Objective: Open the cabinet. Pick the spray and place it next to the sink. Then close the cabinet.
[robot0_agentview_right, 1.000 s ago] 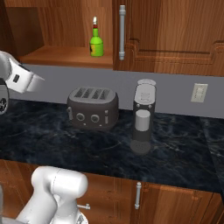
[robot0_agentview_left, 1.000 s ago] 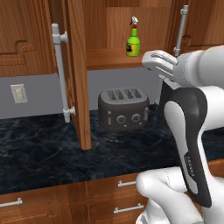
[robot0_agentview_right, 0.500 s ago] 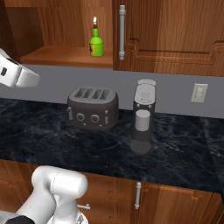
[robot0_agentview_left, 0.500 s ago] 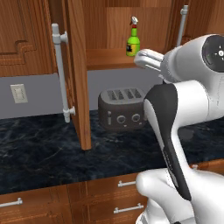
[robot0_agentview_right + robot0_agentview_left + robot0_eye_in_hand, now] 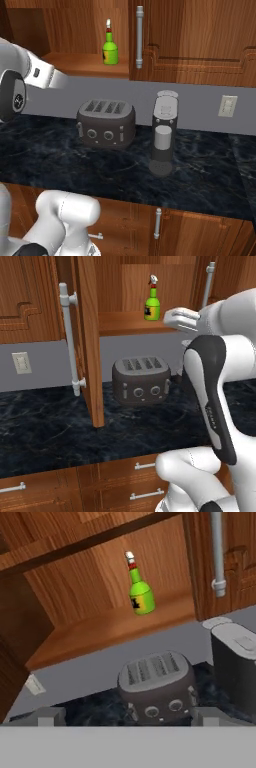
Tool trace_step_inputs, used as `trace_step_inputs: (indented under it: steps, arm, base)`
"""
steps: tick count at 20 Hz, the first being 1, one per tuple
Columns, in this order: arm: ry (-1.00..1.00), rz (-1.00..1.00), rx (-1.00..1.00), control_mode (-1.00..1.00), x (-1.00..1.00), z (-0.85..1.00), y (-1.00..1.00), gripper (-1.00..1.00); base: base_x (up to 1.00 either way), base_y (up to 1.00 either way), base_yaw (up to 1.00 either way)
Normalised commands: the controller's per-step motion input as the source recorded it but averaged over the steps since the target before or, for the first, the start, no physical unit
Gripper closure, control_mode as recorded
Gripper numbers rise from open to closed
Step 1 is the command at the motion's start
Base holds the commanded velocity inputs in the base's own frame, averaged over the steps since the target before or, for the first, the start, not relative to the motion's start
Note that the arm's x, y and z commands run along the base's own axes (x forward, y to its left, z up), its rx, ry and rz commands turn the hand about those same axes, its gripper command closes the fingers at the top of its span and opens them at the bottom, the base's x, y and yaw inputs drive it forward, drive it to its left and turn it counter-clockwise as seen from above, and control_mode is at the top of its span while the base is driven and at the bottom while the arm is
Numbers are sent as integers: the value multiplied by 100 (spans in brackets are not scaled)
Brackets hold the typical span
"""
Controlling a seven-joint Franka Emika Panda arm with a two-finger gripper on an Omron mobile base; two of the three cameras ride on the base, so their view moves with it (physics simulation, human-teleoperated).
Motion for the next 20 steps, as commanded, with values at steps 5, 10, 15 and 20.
trace_step_inputs:
  steps: [5,10,15,20]
  arm:
    - [0,16,-23,-100,3,6,-4,-100]
    - [0,3,-27,-100,0,3,0,-100]
    - [0,-1,-10,-100,12,0,-1,-100]
    - [0,-5,0,-100,57,0,0,-100]
  base:
    - [0,0,0]
    - [0,0,0]
    - [0,0,0]
    - [0,0,0]
